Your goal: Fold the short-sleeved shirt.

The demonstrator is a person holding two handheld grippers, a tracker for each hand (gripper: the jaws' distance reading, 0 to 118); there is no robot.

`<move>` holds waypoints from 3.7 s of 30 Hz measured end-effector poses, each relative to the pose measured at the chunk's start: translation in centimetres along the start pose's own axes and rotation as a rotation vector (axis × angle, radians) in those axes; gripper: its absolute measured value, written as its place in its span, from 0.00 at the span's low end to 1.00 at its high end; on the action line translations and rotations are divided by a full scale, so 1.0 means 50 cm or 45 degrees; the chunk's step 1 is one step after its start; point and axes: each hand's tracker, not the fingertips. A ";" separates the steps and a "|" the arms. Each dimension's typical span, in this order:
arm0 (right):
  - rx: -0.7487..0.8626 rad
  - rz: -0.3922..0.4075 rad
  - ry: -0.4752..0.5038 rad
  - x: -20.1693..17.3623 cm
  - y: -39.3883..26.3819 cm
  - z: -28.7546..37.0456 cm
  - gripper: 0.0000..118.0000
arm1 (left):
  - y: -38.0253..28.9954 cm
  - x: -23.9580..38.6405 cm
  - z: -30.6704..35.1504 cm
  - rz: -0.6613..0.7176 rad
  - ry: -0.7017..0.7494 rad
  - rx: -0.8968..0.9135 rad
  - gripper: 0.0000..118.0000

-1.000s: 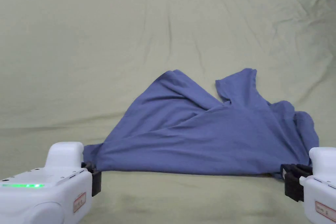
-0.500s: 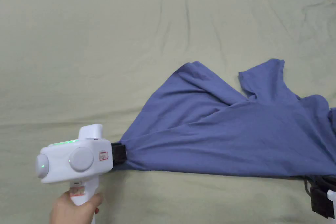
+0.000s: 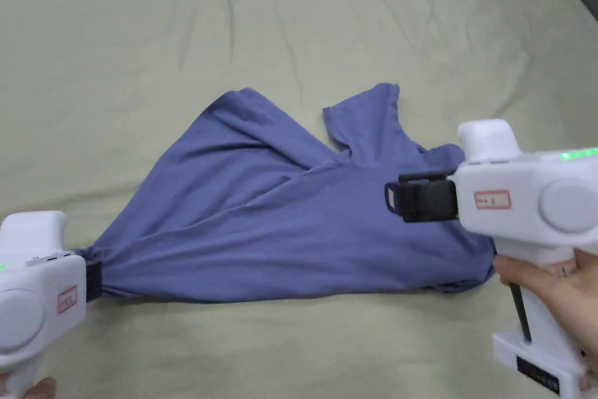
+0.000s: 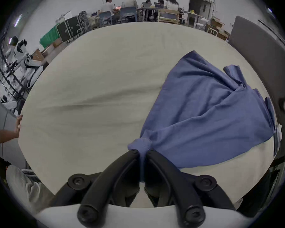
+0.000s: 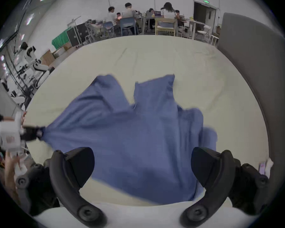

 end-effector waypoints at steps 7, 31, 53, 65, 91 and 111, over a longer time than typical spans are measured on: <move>-0.289 -0.115 -0.162 0.117 0.190 -0.294 0.99 | 0.012 0.009 -0.012 0.067 -0.030 -0.054 0.01; 0.580 -0.100 -0.145 0.053 0.091 0.142 0.06 | 0.217 0.043 0.203 -0.039 -0.226 0.360 0.01; 1.484 -0.040 -0.129 0.025 0.274 0.843 0.06 | 0.441 0.039 0.940 -0.249 -0.094 1.293 0.01; 1.359 -0.076 -0.110 0.047 0.668 0.751 0.06 | 0.805 -0.006 0.862 -0.210 0.049 1.124 0.01; 0.704 -0.333 -0.160 0.163 0.638 -0.104 0.06 | 0.891 0.051 -0.037 -0.117 0.095 0.504 0.01; 0.390 -0.275 -0.228 0.114 -0.141 -0.027 0.06 | 0.151 0.091 -0.018 -0.135 0.012 0.212 0.01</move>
